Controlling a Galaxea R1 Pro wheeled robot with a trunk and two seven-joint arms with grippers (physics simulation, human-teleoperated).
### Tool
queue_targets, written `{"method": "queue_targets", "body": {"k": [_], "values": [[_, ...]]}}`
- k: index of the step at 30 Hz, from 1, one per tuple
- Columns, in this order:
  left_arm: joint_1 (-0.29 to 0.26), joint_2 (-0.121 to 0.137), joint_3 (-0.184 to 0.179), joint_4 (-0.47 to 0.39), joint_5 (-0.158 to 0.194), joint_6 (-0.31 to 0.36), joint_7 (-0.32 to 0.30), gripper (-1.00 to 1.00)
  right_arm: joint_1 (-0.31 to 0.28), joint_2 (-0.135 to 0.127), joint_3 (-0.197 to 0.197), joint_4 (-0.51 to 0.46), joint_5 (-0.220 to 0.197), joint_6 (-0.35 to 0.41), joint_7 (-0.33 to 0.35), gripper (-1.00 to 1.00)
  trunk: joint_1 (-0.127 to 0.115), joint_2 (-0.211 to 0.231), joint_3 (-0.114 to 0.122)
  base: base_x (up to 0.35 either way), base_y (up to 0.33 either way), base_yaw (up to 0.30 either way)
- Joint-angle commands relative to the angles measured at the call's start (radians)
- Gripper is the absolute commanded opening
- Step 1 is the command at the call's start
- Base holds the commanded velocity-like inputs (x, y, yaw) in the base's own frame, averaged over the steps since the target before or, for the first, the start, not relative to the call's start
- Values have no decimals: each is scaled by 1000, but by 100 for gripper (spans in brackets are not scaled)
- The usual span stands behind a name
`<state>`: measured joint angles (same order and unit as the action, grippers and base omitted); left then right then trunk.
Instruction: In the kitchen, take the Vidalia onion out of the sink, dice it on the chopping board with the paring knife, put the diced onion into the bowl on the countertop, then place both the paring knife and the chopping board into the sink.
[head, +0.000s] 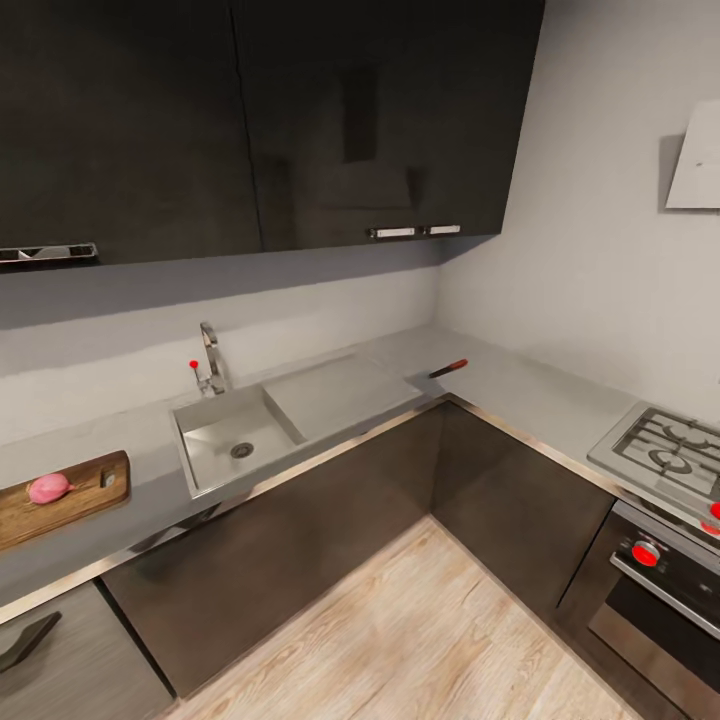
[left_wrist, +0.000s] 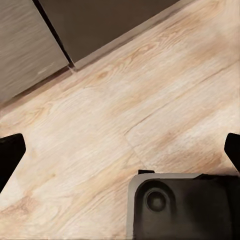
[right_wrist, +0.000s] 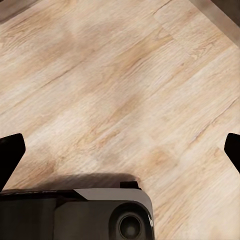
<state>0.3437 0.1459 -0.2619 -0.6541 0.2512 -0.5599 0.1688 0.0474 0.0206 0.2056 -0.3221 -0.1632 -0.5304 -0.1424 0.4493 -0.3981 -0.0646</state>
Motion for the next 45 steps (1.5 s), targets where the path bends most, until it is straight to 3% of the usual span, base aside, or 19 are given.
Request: {"method": "queue_targets", "body": {"k": [1, 7, 11, 17, 23, 27, 32, 45], "values": [[0, -14, -8, 17, 5, -3, 10, 100, 0, -1, 8, -2, -10, -2, -5, 100, 1, -2, -2, 0, 0, 0], [1, -36, -9, 37, 4, -6, 11, 100, 0, -2, 7, -2, -10, -2, -6, 100, 1, -2, -2, 0, 0, 0], [34, -37, -11, 9, 4, -12, 10, 100, 0, -2, 7, -2, -10, -2, -5, 100, 1, -2, -2, 0, 0, 0], [75, -36, -12, -80, 2, -93, 12, 100, 0, -2, 8, -1, -10, -2, -5, 100, 1, -2, -2, 0, 0, 0], [87, -36, -13, -101, 2, -127, 12, 100, 0, -2, 7, -2, -10, -2, -5, 100, 1, -2, -2, 0, 0, 0], [90, -36, -19, -71, 2, -131, 12, 100, 0, -2, 6, -1, -10, -2, -5, 100, 1, -2, -2, 0, 0, 0], [90, -64, -26, 9, 2, -130, 12, 100, 0, -2, 7, -2, -10, -2, -6, 100, 1, -2, -2, 0, 0, 0], [90, -77, -25, 42, 3, -125, 12, 100, 0, -6, 6, -41, -7, -3, -8, 100, 1, -2, -2, 0, 0, 0]]}}
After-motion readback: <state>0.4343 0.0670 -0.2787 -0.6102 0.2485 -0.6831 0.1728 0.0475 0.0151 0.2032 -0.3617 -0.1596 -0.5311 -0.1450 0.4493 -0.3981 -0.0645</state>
